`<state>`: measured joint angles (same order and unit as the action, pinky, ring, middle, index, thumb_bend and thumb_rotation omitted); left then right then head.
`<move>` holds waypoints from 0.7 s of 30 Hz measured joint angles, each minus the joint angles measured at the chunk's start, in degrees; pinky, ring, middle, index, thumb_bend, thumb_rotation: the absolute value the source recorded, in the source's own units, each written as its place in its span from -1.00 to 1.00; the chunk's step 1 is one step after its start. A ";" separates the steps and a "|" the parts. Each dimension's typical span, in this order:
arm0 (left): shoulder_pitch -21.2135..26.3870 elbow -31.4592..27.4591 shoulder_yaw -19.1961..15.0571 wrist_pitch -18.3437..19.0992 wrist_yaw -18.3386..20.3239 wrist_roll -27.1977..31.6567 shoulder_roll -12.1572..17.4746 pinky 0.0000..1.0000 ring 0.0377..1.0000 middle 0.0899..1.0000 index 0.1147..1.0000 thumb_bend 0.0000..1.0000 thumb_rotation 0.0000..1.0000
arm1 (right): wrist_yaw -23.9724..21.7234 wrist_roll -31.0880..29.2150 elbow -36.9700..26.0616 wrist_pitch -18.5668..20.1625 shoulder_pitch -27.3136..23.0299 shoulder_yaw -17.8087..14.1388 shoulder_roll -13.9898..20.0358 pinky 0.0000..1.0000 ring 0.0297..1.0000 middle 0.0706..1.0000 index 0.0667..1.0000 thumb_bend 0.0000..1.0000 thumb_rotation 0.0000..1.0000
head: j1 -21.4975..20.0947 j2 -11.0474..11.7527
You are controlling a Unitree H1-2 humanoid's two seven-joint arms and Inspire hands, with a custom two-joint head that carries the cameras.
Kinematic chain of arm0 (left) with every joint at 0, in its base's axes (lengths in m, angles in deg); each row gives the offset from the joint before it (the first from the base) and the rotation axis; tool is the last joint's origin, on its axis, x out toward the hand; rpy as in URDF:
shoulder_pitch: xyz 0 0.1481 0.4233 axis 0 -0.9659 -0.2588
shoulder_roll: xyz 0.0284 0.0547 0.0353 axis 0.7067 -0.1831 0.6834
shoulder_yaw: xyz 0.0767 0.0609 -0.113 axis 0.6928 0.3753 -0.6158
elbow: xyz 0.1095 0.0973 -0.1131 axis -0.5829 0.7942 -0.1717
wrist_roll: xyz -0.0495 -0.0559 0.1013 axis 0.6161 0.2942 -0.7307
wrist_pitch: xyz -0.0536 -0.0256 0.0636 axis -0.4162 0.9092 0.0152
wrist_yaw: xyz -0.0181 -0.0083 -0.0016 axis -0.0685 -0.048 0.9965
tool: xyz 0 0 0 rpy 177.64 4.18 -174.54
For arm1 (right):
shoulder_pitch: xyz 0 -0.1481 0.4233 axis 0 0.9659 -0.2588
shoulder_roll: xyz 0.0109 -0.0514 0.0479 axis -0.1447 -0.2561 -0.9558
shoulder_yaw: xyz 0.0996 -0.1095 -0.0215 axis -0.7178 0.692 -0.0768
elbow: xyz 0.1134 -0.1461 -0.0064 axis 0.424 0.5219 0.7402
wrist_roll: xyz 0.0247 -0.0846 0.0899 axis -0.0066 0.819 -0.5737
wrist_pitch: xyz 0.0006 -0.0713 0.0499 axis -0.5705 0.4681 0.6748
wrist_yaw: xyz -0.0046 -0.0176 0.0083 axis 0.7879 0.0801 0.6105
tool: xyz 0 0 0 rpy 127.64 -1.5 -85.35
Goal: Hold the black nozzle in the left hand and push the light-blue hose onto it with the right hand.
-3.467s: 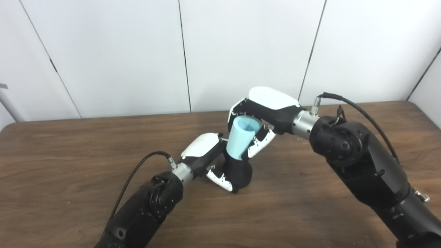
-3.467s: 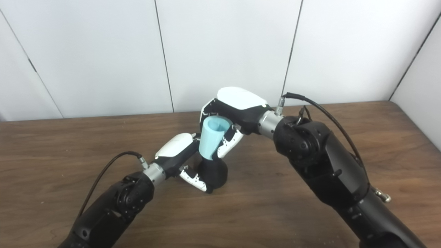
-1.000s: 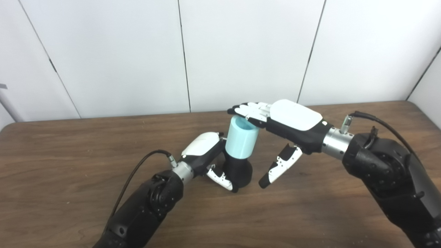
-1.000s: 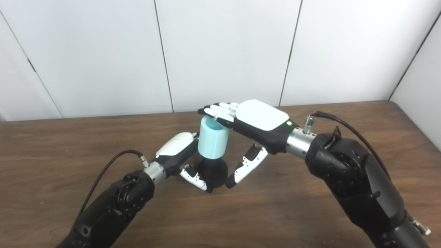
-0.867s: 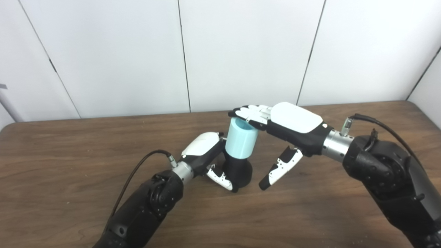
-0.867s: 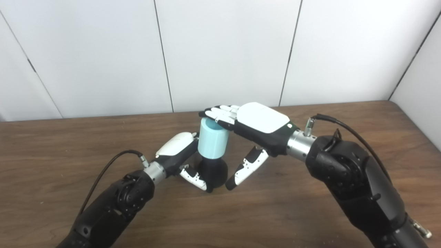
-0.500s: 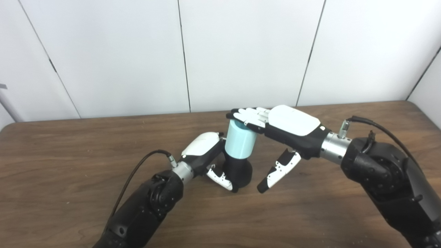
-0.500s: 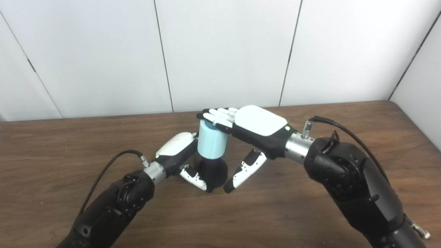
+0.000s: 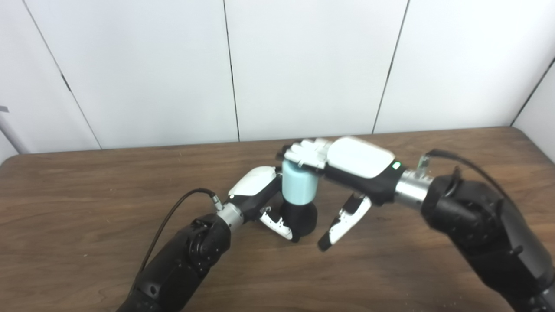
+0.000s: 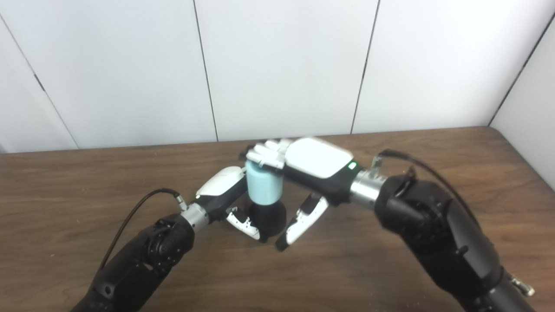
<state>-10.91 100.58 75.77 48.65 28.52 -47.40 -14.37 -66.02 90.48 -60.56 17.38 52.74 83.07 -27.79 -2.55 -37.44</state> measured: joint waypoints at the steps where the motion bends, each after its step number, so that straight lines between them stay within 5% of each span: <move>1: 0.01 0.00 0.00 0.01 0.01 0.00 0.00 1.00 0.13 -0.14 -0.16 0.05 -1.00 | -0.22 -0.04 0.00 0.00 -0.07 0.06 0.06 1.00 1.00 1.00 0.94 0.57 0.28 | 0.00 0.00; 21: 0.01 -0.02 0.06 0.01 0.02 -0.06 -0.06 1.00 0.12 -0.13 -0.17 0.05 -1.00 | -1.12 -5.87 0.25 -3.28 -1.91 1.47 2.45 0.96 0.98 0.87 0.71 0.52 0.36 | -0.26 -0.09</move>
<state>-10.90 100.55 75.83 48.65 28.54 -47.46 -14.44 -67.14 84.61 -60.31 14.09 50.83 84.53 -25.34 -2.81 -37.53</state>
